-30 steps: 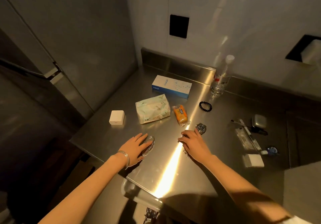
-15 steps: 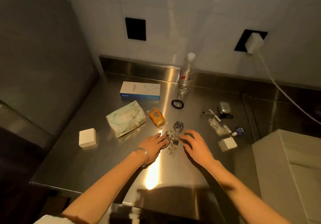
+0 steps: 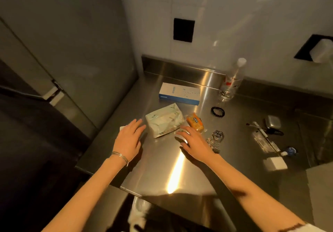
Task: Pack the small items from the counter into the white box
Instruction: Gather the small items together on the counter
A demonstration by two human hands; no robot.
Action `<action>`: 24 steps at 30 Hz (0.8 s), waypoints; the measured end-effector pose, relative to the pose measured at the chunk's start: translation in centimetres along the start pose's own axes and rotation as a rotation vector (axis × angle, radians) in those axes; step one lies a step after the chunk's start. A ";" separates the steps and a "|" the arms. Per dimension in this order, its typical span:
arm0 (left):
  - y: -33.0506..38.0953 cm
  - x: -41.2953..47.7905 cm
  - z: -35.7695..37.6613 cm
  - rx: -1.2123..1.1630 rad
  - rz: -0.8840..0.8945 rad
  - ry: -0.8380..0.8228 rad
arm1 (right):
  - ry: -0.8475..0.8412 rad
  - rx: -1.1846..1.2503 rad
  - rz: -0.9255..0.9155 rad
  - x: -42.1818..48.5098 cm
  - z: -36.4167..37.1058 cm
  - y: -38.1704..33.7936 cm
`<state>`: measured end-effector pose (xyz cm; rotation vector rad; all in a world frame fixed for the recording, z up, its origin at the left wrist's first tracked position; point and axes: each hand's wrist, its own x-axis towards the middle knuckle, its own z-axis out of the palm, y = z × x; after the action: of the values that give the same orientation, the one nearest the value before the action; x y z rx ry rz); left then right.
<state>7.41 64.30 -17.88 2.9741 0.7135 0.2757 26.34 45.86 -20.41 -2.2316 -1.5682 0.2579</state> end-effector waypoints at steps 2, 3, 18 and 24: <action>-2.3 -0.7 0.1 0.077 -0.140 -0.106 | -0.036 -0.036 -0.048 2.6 0.2 -1.9; -3.3 -1.1 0.5 0.104 -0.184 -0.175 | -0.060 -0.066 -0.068 3.8 0.2 -2.8; -5.2 0.7 4.2 -0.055 -0.152 -0.310 | -0.369 -0.461 -0.023 8.5 -0.9 -1.2; -0.5 1.4 5.0 -0.093 0.126 -0.284 | -0.285 -0.403 0.223 7.9 -2.6 2.3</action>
<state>9.38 65.22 -22.65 2.8880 0.4685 -0.1033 32.07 51.99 -18.41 -2.7944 -1.6257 0.3632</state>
